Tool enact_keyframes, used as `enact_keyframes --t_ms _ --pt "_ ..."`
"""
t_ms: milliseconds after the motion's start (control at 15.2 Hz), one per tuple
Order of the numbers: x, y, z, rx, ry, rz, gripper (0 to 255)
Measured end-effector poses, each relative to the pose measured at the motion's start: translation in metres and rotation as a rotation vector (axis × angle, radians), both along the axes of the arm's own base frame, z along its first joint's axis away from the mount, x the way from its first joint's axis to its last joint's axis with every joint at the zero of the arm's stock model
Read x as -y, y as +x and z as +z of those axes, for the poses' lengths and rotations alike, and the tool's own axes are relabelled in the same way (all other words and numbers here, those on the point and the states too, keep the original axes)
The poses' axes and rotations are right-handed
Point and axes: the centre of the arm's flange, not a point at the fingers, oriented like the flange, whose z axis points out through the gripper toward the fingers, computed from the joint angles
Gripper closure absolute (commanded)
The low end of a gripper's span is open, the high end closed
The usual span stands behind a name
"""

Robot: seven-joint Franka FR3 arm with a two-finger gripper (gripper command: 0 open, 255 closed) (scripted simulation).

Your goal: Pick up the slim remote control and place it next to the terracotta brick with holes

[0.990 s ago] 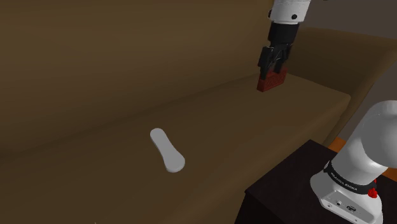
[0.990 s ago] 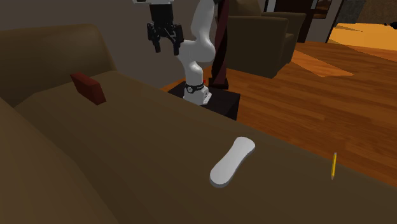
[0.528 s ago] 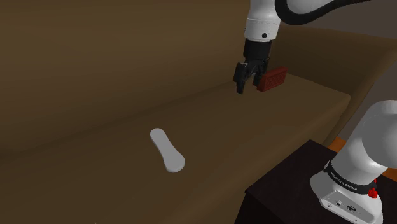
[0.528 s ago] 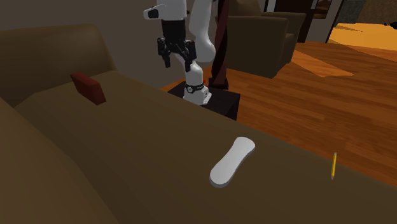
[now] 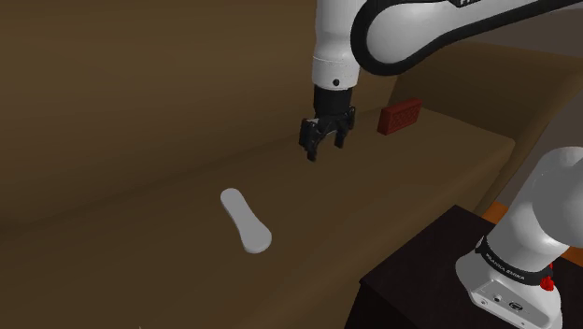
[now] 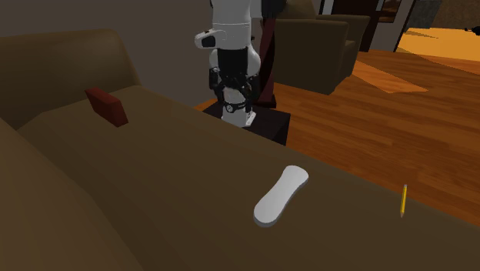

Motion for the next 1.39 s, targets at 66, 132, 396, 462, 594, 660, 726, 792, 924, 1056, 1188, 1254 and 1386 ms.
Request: enact_keyframes --t_ms 66,132,396,462,594,660,726,792,924,1056,1188,1254,1386 --pt "-0.013 0.006 -0.008 0.001 -0.001 -0.001 0" --pt "-0.023 0.012 -0.014 0.001 -0.002 -0.002 0" --pt "-0.064 0.029 -0.038 0.003 -0.006 -0.005 0" --pt "-0.075 0.033 -0.043 0.004 -0.007 -0.005 0" --pt "-0.095 0.043 -0.050 0.005 -0.009 -0.008 0" --pt "-0.108 0.047 -0.056 0.006 -0.010 -0.008 0" --pt "-0.114 0.055 -0.065 0.006 -0.011 -0.009 0" --pt "-0.125 0.059 -0.070 0.006 -0.012 -0.009 0" --pt "-0.147 0.071 -0.080 0.007 -0.014 -0.011 0" --pt "-0.172 0.083 -0.096 0.009 -0.015 -0.013 0" --pt "-0.190 0.089 -0.106 0.009 -0.018 -0.015 0" --pt "-0.194 0.091 -0.110 0.010 -0.018 -0.016 0" --pt "-0.196 0.093 -0.119 0.010 -0.019 -0.017 0"
